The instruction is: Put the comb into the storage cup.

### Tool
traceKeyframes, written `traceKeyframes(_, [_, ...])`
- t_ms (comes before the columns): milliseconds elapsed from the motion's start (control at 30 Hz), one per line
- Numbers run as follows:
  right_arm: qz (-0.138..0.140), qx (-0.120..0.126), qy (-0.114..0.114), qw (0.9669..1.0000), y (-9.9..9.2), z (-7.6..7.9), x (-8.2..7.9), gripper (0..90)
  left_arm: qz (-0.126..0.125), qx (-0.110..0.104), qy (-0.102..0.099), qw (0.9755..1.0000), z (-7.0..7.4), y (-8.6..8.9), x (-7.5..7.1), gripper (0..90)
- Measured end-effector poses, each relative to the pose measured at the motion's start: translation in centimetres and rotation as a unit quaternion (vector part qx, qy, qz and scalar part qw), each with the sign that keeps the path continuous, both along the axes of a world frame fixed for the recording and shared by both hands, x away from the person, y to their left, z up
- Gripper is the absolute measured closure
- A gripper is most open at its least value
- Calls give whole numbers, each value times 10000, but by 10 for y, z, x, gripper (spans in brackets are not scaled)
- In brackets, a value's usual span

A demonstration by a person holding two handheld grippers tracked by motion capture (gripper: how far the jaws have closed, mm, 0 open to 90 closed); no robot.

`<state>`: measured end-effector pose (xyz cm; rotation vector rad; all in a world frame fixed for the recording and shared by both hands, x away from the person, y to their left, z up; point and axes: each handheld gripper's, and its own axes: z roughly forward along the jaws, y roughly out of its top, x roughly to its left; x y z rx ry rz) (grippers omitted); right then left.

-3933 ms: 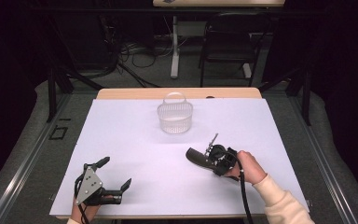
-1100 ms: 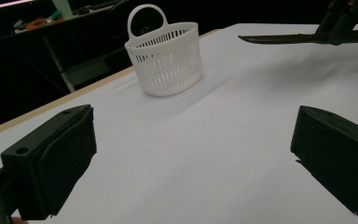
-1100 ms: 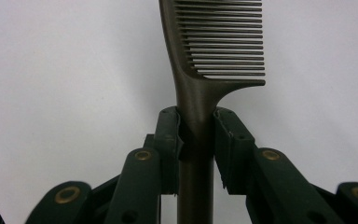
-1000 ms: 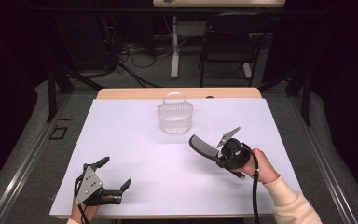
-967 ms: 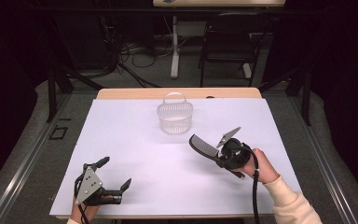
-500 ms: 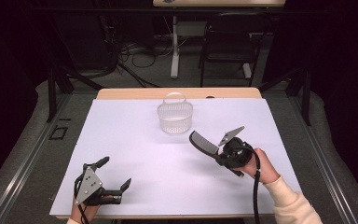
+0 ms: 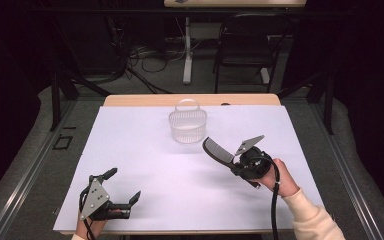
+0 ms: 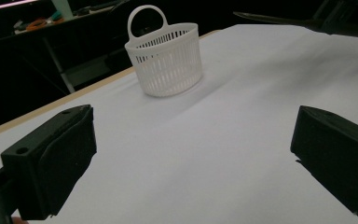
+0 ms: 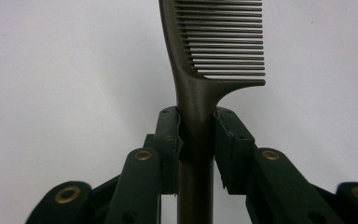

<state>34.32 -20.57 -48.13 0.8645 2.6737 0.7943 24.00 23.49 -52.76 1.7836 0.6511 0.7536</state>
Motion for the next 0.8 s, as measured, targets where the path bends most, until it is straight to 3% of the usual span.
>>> traceKeyframes(800, [-134, 269, -322, 9990, -3, 7, -1, 724, 10, -11, 14, 10000, 0, 0, 0, 1])
